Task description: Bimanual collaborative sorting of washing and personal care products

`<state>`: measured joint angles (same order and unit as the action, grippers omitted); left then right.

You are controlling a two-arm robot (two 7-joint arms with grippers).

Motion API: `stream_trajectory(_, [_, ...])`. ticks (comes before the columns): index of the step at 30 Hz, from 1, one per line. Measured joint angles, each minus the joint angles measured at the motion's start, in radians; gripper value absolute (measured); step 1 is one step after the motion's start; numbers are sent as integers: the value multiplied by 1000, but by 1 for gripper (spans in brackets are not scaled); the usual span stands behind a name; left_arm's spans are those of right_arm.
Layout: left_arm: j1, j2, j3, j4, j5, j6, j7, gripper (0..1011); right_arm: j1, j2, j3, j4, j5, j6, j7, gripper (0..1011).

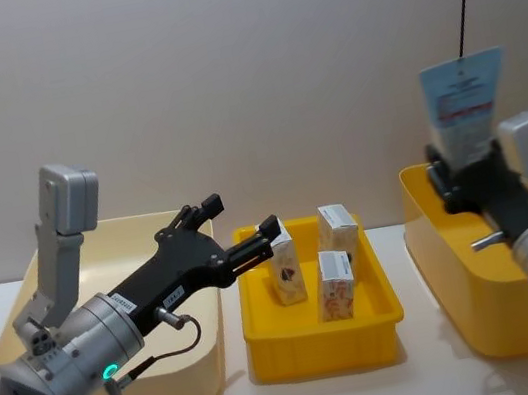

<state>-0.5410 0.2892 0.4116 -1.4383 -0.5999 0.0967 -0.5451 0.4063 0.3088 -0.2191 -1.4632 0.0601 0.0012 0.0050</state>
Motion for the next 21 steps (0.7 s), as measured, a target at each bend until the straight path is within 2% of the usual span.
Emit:
stream_trajectory(10, [0,0,0,0,0,0,0,1000,-44,18,68,-48,-43,62,-89,463])
stream_trajectory(21, [0,0,0,0,0,0,0,1000,-103,20,137,-101,-66,204,-162,462])
